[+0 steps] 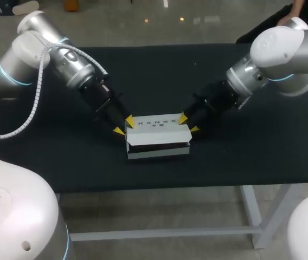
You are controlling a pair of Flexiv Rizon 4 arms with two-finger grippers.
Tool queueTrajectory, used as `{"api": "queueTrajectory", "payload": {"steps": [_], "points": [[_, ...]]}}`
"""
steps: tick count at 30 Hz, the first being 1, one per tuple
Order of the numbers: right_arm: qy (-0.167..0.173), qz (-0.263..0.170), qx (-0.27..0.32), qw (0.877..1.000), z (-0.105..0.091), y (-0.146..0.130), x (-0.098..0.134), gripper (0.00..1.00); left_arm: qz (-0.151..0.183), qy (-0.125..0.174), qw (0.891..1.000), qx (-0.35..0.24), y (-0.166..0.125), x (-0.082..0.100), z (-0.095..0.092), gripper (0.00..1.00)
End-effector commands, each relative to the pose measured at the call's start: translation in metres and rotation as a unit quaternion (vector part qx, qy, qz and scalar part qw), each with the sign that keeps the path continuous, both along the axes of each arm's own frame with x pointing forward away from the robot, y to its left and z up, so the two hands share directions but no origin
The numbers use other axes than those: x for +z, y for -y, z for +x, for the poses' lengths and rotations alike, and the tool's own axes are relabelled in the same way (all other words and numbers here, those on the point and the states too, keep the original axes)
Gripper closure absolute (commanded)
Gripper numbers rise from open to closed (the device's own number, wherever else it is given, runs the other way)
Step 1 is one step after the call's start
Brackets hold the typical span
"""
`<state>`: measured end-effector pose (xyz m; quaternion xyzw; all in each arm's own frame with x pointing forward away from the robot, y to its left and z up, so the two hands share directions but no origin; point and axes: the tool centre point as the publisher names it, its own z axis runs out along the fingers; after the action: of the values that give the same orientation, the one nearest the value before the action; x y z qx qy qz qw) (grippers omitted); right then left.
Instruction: Assemble the packaging by folding the flat box into shape, placing the metal phone stand inside, and closing the box properly
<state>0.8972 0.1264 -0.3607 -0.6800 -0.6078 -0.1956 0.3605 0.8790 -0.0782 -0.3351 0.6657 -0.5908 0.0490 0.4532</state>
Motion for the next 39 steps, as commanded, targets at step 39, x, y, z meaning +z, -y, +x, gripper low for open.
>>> {"api": "queueTrajectory", "payload": {"steps": [39], "points": [[-0.055,0.01,0.022,0.998,0.009,-0.006,0.012,0.55,-0.017,-0.067,0.997,-0.04,0.004,0.009,0.009,0.65]]}}
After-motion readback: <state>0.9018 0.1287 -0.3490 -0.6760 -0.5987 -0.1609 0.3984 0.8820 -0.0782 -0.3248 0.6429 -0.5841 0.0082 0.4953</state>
